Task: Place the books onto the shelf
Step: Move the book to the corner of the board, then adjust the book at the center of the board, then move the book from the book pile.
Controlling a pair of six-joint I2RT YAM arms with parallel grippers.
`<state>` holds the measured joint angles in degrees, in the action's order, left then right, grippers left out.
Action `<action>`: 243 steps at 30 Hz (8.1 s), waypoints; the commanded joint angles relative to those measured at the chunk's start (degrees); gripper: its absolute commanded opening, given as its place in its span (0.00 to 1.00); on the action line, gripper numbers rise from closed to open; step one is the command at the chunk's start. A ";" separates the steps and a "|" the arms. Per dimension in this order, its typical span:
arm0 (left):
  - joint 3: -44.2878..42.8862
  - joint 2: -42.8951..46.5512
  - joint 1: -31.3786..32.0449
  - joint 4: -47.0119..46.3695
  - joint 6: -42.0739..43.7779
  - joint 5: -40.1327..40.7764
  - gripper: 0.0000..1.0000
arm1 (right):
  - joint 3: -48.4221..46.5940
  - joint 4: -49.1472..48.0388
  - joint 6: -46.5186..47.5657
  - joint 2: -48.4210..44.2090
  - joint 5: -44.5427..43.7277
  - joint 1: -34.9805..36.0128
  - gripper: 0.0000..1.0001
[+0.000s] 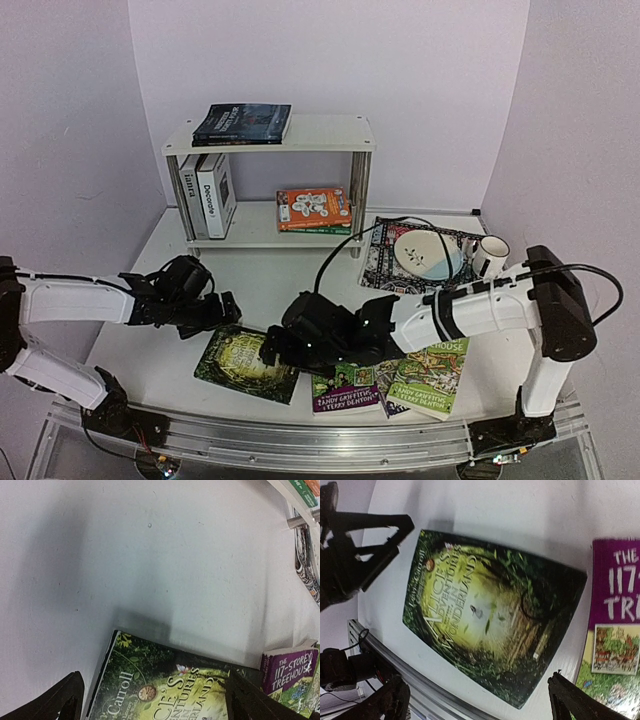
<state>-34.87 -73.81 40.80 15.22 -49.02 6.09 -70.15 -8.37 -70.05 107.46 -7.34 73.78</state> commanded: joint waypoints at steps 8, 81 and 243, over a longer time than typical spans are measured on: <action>2.19 7.62 -0.37 4.90 4.28 -4.75 1.00 | -0.58 2.78 -4.38 3.69 -2.80 0.67 0.96; 5.36 19.14 -3.77 9.31 5.89 -0.59 1.00 | 8.88 -5.30 32.66 -14.27 15.94 -17.43 0.98; 18.10 26.65 -4.39 2.19 -10.97 -7.25 0.90 | -7.38 -3.78 11.93 13.30 4.91 -5.13 0.85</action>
<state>-15.00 -47.79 37.02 16.59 -60.50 -2.81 -79.15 -13.59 -57.22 122.56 -1.44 68.19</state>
